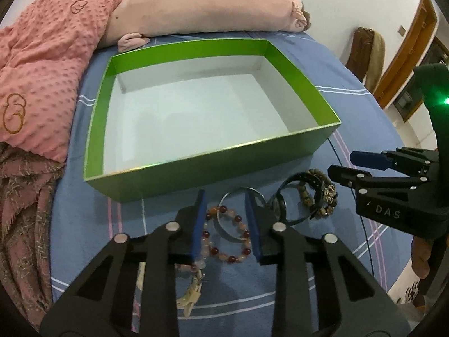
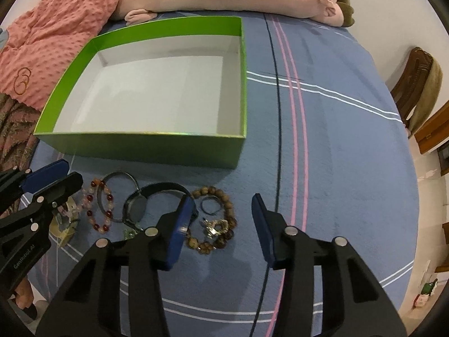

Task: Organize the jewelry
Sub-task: 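Reach the left tool to the black-strap watch and close on its strap, then lift the black watch with the left tool while the right tool reaches toward the cream watch, then close the right tool on the cream watch band and lift it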

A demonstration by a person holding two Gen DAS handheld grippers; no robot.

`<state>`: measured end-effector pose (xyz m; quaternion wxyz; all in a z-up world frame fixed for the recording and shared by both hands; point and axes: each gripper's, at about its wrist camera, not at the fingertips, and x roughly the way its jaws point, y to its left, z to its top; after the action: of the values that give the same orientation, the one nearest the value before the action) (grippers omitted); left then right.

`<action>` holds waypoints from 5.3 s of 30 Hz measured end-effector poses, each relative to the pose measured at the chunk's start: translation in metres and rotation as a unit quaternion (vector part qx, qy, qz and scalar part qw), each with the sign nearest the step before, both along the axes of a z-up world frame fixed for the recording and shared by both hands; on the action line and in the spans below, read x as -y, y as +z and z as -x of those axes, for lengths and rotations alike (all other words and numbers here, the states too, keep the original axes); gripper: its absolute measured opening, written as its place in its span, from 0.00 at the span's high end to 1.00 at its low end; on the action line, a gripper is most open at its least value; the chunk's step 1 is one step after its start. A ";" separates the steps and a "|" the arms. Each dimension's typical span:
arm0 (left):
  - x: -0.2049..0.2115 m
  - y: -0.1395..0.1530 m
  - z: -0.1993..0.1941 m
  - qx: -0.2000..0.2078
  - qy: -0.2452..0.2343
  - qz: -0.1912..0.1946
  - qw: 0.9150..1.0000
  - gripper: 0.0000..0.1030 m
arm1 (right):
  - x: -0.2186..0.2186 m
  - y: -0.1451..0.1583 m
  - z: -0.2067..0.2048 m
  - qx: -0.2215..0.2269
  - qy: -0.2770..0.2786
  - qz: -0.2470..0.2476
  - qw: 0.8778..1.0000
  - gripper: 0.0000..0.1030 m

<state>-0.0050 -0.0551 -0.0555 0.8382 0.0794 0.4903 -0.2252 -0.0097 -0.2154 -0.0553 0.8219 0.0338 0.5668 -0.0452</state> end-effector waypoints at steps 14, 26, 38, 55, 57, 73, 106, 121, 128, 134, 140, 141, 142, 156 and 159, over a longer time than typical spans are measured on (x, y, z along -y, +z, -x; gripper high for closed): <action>-0.058 -0.007 -0.015 -0.023 0.084 -0.042 0.995 0.38 | -0.006 -0.013 -0.001 -0.027 0.016 -0.008 0.999 0.46; -0.046 -0.019 -0.009 -0.052 0.050 -0.021 0.997 0.38 | -0.019 -0.028 -0.004 -0.049 0.043 -0.028 0.997 0.83; 0.012 -0.017 -0.008 -0.045 -0.023 -0.032 0.998 0.36 | 0.008 -0.001 0.003 -0.017 0.015 -0.030 0.999 0.93; 0.042 -0.015 -0.001 -0.053 -0.073 -0.022 0.996 0.34 | 0.045 -0.008 0.015 -0.033 -0.033 -0.012 0.999 0.60; 0.061 -0.018 0.004 -0.047 -0.102 -0.033 0.993 0.34 | 0.047 -0.009 0.018 -0.033 -0.038 -0.012 0.999 0.60; 0.083 -0.053 -0.016 -0.095 -0.121 -0.038 0.987 0.92 | 0.052 -0.012 0.025 -0.033 -0.056 -0.022 0.998 0.60; -0.132 0.024 -0.013 -0.016 0.123 -0.045 0.991 0.92 | -0.134 -0.008 -0.033 -0.044 0.194 -0.125 0.972 0.61; -0.138 0.035 -0.013 -0.013 0.118 -0.042 0.992 0.92 | -0.177 -0.039 -0.006 -0.129 0.256 -0.165 0.944 0.61; -0.147 0.047 -0.008 -0.001 0.109 -0.077 0.991 0.92 | -0.164 -0.050 -0.021 -0.143 0.191 -0.177 0.955 0.61; -0.153 0.049 -0.008 -0.014 0.097 -0.076 0.992 0.92 | -0.167 -0.053 -0.028 -0.140 0.180 -0.146 0.963 0.70; -0.155 0.042 -0.012 -0.035 0.102 -0.056 0.993 0.92 | -0.159 -0.054 -0.031 -0.149 0.188 -0.139 0.961 0.85; -0.156 0.042 -0.013 -0.036 0.105 -0.055 0.992 0.92 | -0.156 -0.053 -0.030 -0.155 0.189 -0.140 0.959 0.85; -0.158 0.042 -0.013 -0.037 0.107 -0.055 0.992 0.91 | -0.153 -0.053 -0.030 -0.157 0.190 -0.140 0.959 0.85; -0.167 0.050 -0.013 -0.028 0.118 -0.046 0.992 0.91 | -0.108 -0.015 -0.006 -0.136 0.183 -0.111 0.967 0.86; -0.162 0.050 -0.011 -0.028 0.114 -0.036 0.992 0.91 | -0.106 -0.013 -0.001 -0.129 0.184 -0.111 0.968 0.86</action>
<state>0.0062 0.1066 -0.0051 0.8407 0.0470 0.5276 -0.1124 -0.0086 -0.1097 -0.0685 0.7274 0.0137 0.6658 0.1656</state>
